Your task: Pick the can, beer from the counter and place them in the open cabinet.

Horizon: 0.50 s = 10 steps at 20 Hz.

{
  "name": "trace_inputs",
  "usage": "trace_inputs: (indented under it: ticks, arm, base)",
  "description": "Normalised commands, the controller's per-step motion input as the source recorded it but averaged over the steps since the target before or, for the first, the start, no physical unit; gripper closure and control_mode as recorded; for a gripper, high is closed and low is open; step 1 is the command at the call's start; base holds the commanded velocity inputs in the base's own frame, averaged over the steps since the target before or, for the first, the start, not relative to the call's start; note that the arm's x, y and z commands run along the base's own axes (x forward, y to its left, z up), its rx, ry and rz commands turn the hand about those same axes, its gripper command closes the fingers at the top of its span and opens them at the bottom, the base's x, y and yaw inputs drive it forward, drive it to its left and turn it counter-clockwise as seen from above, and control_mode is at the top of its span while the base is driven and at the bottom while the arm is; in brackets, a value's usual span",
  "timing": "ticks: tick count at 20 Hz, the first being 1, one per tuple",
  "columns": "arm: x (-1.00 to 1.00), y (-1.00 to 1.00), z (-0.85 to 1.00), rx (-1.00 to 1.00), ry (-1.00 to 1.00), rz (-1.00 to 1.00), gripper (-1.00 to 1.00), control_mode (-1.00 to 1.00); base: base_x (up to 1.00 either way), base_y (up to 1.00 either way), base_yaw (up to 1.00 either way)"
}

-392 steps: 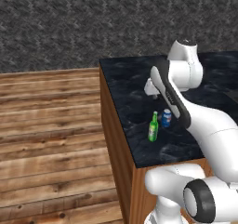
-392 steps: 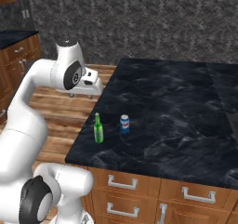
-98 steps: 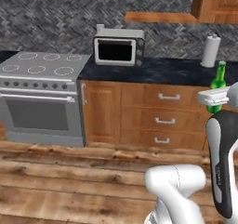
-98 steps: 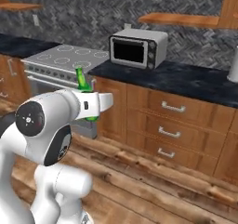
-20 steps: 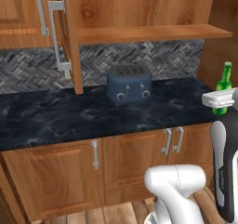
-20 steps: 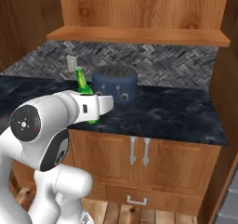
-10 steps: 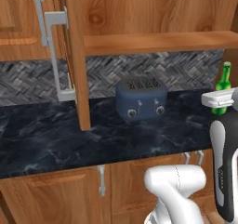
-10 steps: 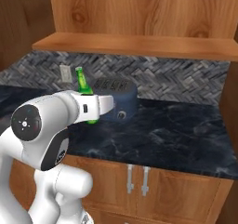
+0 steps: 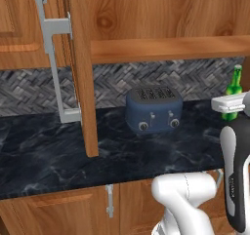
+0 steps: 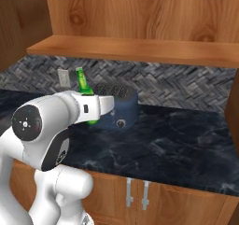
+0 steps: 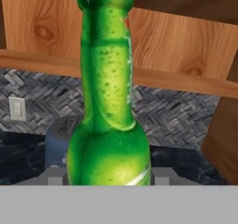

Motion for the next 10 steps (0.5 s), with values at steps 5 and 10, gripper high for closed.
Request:
trace_inputs:
  ticks: [5,10]
  arm:
    - [0.02,0.00,0.05,0.00,-0.02,-0.02,1.00,-1.00]
    - [0.00,-0.03,0.52,0.00,-0.07,-0.01,1.00,-1.00]
  base:
    - [0.00,0.00,0.00]
    - [0.00,0.00,0.00]
